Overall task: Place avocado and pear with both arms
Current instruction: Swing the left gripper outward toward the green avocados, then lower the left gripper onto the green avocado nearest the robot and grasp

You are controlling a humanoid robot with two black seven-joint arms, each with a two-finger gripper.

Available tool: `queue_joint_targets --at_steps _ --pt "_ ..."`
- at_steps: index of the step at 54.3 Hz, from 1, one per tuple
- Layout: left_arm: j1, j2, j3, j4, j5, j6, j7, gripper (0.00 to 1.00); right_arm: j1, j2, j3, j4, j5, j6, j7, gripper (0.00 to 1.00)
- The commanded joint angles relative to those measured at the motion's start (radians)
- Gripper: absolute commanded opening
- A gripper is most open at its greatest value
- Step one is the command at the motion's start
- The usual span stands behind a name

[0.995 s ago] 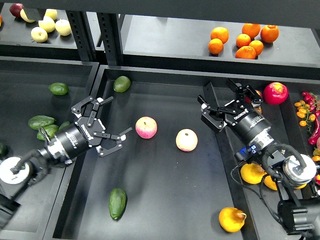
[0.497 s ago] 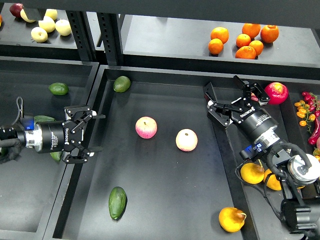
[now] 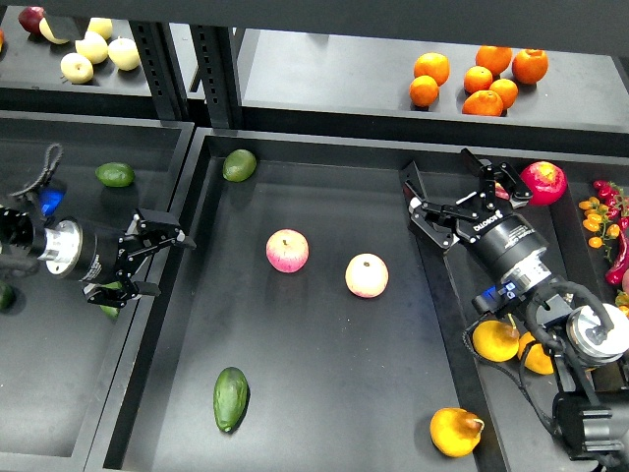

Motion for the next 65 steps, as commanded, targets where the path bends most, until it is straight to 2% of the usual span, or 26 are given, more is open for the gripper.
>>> queue_joint_targets --at_steps 1,29,40,65 --pt "-0.072 -0.055 0.112 0.006 0.014 0.0 0.0 1.0 0.005 0.0 -0.001 -0.002 -0.003 -0.008 0.0 1.0" --pt "-0.344 -0.332 0.543 0.107 0.066 0.0 0.0 0.99 0.038 0.0 -0.003 -0.034 -0.005 -0.012 0.0 1.0" --pt "-0.361 -0.412 0.661 0.144 0.109 0.0 0.0 0.99 0.044 0.0 -0.003 -0.034 -0.005 -0.012 0.0 1.0" --pt "-0.356 -0.489 0.752 0.217 0.151 0.0 0.0 0.99 0.055 0.0 -0.001 -0.043 -0.003 -0.012 0.0 1.0"
